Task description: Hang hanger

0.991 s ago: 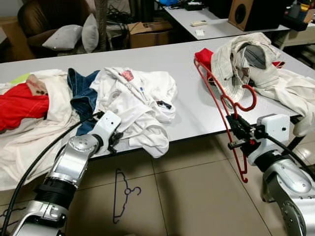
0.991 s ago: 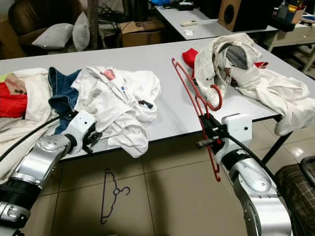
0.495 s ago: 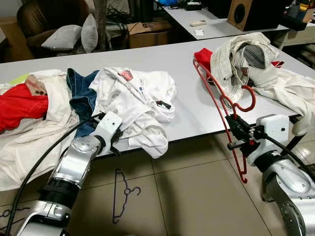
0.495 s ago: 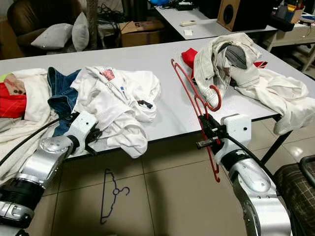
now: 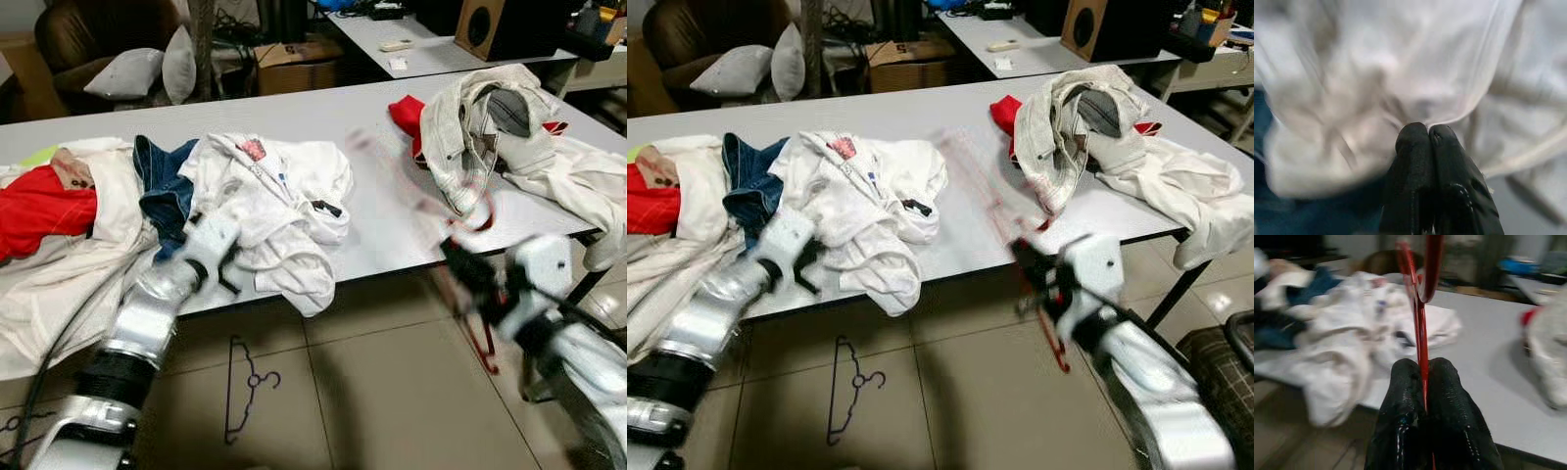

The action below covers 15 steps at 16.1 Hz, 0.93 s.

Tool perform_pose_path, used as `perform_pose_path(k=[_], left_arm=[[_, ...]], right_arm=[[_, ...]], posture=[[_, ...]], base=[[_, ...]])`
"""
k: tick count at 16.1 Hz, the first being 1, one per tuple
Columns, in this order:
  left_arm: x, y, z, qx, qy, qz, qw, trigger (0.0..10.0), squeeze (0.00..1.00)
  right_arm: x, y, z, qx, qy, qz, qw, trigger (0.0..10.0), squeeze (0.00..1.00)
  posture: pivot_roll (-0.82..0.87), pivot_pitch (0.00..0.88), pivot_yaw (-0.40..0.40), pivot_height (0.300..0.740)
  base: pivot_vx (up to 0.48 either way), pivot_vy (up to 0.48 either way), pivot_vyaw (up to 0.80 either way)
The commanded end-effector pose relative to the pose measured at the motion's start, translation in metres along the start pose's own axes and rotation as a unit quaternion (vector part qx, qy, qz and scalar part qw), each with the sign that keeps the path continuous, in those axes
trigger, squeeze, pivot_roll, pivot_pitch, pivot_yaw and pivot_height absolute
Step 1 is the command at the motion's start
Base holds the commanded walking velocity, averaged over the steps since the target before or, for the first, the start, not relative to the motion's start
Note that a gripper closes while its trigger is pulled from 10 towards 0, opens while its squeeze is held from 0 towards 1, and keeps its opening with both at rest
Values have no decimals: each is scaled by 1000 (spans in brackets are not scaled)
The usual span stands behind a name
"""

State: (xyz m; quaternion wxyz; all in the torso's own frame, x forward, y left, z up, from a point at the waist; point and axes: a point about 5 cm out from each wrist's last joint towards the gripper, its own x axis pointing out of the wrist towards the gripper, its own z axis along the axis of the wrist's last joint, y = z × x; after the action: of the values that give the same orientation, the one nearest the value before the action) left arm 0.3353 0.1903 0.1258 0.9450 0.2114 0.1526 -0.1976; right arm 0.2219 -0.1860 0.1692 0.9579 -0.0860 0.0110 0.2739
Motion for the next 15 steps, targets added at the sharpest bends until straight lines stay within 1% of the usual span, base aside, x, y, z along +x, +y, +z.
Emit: perform_pose_path(k=[1,2,3,4,5,7,8,9,11,13,15], left_arm=[[-8,11,15,9,-20,6,1000,0,0],[-16,20,26,19,-33,14,999,0,0],[-24,29,37,28,-44,18,998,0,0],[-32,38,49,39,-53,24,998,0,0],[-38,44,58,50,-61,23,997,0,0],[-46,48,71,68,-69,23,995,0,0],[-51,45,82,77,-74,6,994,0,0],[-54,38,87,81,-78,-13,994,0,0],[-54,30,91,82,-82,-32,993,0,0],[-51,24,95,80,-86,-37,992,0,0],[-51,20,99,76,-88,-48,992,0,0]], right_arm=[[-4,8,7,-8,-4,61,998,10000,0],[-8,11,8,-20,7,107,994,10000,0],[-10,12,8,-30,19,140,989,10000,0],[-11,11,8,-40,31,161,986,10000,0],[-9,7,7,-50,38,167,984,10000,0],[-4,3,6,-66,46,178,981,10000,0],[4,-2,4,-75,50,178,980,10000,0],[10,-1,5,-76,48,187,978,10000,0],[17,2,5,-76,43,205,975,10000,0],[25,6,5,-75,41,222,971,10000,0],[31,7,4,-76,40,222,971,10000,0]], posture=[[-102,0,65,740],[-101,0,61,740],[-98,0,57,740],[-91,0,49,740],[-82,0,39,740],[-69,0,27,740],[-58,0,20,740],[-49,0,15,740],[-45,0,14,740],[-39,0,11,740],[-37,0,10,740]], base=[[0,0,0],[0,0,0],[0,0,0],[0,0,0],[0,0,0],[0,0,0],[0,0,0],[0,0,0],[0,0,0],[0,0,0],[0,0,0]])
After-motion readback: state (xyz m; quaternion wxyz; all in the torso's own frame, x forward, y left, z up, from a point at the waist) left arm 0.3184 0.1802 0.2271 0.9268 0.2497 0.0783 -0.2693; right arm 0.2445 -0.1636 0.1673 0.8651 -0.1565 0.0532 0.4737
